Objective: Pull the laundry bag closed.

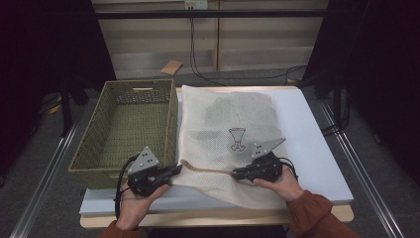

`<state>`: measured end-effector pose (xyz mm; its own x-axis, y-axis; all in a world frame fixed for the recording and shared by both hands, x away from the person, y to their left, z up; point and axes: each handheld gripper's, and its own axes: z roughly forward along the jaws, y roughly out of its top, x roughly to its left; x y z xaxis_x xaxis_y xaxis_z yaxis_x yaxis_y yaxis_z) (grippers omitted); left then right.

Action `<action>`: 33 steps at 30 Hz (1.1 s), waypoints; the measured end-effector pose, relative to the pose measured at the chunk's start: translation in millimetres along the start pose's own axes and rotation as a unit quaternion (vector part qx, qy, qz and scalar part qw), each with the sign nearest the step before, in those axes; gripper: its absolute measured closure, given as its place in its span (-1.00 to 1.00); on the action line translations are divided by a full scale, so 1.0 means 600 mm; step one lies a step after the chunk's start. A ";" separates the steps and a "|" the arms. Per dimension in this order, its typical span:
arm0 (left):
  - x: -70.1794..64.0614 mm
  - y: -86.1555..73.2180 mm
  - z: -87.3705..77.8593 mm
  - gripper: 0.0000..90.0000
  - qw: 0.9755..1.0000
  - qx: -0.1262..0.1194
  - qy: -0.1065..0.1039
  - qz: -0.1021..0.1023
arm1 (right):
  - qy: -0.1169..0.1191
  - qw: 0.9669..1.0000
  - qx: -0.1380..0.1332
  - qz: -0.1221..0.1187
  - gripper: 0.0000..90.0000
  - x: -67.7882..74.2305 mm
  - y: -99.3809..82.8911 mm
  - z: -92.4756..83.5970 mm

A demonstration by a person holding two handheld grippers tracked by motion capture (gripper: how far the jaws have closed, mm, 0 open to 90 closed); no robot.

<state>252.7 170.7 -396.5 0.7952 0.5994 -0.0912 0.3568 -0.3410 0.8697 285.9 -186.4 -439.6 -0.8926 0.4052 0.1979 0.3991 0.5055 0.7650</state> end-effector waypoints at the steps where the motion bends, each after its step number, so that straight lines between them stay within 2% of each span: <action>1: -0.001 0.000 0.000 0.93 1.000 0.000 0.003 0.001 | 0.000 1.000 0.000 0.000 0.84 0.000 -0.001 -0.001; 24: 0.001 0.000 -0.001 0.93 1.000 0.001 -0.001 -0.001 | -0.003 1.000 0.011 -0.010 0.84 0.002 -0.005 0.001; 33: 0.001 0.000 -0.002 0.93 1.000 0.002 0.002 -0.003 | -0.007 1.000 0.019 -0.006 0.84 -0.003 -0.009 0.001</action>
<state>252.9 171.9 -395.9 0.7913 0.6040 -0.0955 0.3641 -0.3399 0.8671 285.6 -189.1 -444.5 -0.8942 0.4097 0.1803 0.3966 0.5382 0.7437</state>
